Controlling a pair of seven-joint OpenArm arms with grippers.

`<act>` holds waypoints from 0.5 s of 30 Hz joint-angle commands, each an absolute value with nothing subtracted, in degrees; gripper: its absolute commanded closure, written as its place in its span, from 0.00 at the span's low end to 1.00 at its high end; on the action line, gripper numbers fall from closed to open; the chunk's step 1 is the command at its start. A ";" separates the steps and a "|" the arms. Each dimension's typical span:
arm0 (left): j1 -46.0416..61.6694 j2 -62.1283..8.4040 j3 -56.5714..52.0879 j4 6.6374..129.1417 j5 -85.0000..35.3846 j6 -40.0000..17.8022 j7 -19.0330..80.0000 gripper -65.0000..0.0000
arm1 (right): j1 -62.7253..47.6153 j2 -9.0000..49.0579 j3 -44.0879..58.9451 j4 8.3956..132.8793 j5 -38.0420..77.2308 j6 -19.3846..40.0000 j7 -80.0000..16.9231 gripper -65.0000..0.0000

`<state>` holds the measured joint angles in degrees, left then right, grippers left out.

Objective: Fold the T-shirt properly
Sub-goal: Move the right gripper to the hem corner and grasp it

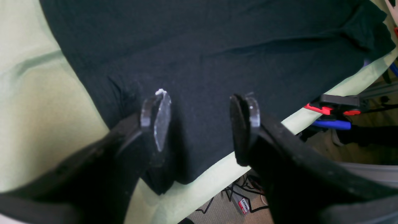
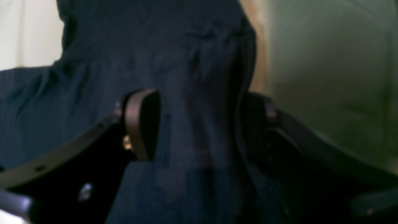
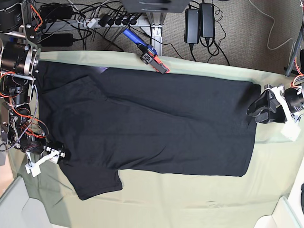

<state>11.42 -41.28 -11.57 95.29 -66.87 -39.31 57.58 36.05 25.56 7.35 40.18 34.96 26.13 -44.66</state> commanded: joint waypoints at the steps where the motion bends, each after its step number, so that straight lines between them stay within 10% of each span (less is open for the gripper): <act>1: 10.66 -42.52 -12.12 95.98 -67.83 -40.00 56.31 0.47 | 37.89 26.48 7.49 41.36 36.01 29.17 -44.01 0.37; 4: 10.66 -42.54 -12.12 95.98 -67.81 -40.00 55.90 0.47 | 37.89 26.50 7.49 41.36 36.01 29.17 -44.01 0.47; 9: 10.63 -42.54 -12.12 95.92 -64.14 -40.00 52.42 0.47 | 37.89 26.50 7.49 41.36 36.01 29.17 -43.94 0.96; 15: 8.40 -40.73 -12.12 94.15 -55.61 -40.00 44.95 0.47 | 37.87 26.48 7.49 41.36 36.03 29.17 -43.97 1.00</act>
<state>9.28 -39.55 -11.57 93.51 -54.74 -39.35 46.39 36.05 25.56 7.35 40.18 35.20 26.13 -44.80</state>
